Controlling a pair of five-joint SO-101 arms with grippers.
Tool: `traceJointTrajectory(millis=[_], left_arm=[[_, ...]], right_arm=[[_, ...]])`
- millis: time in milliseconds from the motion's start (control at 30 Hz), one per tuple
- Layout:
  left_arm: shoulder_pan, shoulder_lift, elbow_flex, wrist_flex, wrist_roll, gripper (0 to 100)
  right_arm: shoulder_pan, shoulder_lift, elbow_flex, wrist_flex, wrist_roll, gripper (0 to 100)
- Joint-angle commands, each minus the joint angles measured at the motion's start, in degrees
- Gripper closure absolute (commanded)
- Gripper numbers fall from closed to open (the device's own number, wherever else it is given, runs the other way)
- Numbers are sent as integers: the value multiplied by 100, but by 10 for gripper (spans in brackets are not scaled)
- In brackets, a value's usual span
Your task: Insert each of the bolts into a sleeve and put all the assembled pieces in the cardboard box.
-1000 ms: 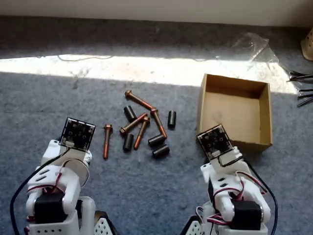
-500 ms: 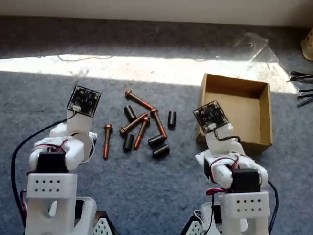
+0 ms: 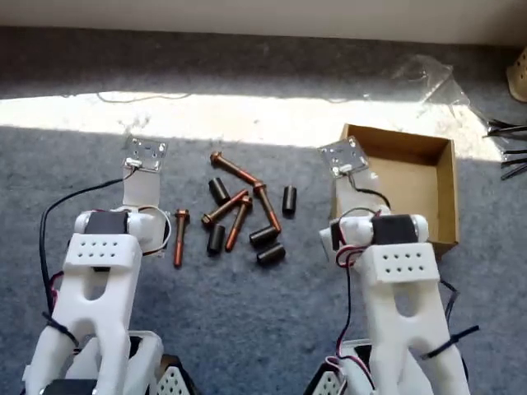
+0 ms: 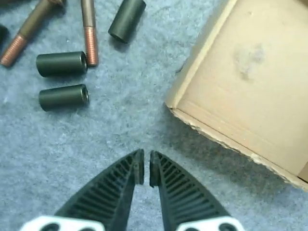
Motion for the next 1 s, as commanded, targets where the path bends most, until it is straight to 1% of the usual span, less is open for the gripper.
traceJointTrajectory(millis=[0,100,167,300,367,533,667,733,867,967], left_arm=[[101,330,-268,-202,62,993],[84,497,-259,-255,62,993],[84,549,-198,-334,62,993],[84,549,48,-686,44,993],[75,549,84,-730,35,993],[75,549,84,-730,35,993],[-75,549,84,-730,26,989],[-251,549,66,-730,35,963],[-347,549,75,-738,35,929],[-347,549,66,-738,35,928]], right_arm=[[-303,646,-637,-127,-70,949],[-514,1165,-1138,-127,-571,875],[-664,1481,-1508,-127,-853,854],[-963,2062,-2158,-119,-1424,854],[-1103,2378,-2484,-119,-1635,854],[-1393,3354,-3301,-75,-1846,854],[-1420,4224,-3855,-75,-2048,854],[-1420,4602,-4119,-75,-2110,854],[-1420,5051,-4558,-75,-2936,854],[-1429,5068,-4646,-66,-3156,854]])
